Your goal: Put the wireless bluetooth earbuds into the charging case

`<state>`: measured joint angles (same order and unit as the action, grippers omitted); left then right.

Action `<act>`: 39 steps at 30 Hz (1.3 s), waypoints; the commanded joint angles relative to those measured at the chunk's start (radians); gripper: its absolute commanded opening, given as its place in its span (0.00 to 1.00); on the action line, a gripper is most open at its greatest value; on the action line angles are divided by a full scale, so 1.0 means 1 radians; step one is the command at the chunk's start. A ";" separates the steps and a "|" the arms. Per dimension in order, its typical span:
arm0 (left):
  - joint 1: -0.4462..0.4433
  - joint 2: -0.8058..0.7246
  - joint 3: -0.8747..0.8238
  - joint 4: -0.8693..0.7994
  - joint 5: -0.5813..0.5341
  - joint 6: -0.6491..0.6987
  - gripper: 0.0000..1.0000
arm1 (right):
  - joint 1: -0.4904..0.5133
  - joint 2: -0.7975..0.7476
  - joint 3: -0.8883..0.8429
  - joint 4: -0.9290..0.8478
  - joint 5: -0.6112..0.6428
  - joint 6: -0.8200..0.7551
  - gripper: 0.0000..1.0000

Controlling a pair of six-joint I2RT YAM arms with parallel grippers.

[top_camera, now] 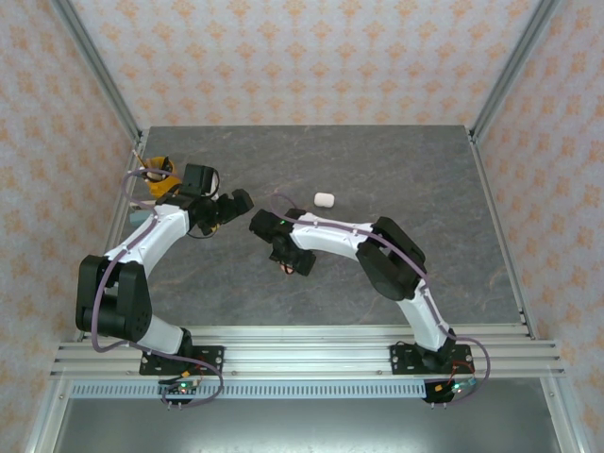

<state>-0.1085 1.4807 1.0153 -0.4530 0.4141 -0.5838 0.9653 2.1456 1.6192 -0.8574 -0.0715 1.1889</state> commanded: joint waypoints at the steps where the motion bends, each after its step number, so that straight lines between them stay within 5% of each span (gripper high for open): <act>1: 0.008 -0.010 -0.015 0.022 0.023 -0.025 1.00 | -0.013 -0.002 -0.037 0.056 0.003 -0.030 0.59; 7: 0.007 -0.002 -0.021 0.022 0.045 -0.038 1.00 | -0.018 -0.059 -0.078 0.124 0.001 -0.096 0.41; 12: 0.008 0.001 -0.042 0.056 0.096 -0.095 1.00 | -0.021 -0.165 -0.178 0.262 0.003 -0.196 0.35; 24: 0.001 0.002 -0.048 0.075 0.212 -0.384 1.00 | -0.051 -0.377 -0.409 0.633 -0.071 -0.505 0.35; 39: -0.084 -0.002 -0.099 0.225 0.302 -0.720 1.00 | -0.083 -0.427 -0.510 0.931 -0.144 -0.772 0.35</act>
<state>-0.1757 1.4807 0.9333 -0.2867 0.6903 -1.2133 0.8867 1.7451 1.1221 -0.0345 -0.2096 0.4789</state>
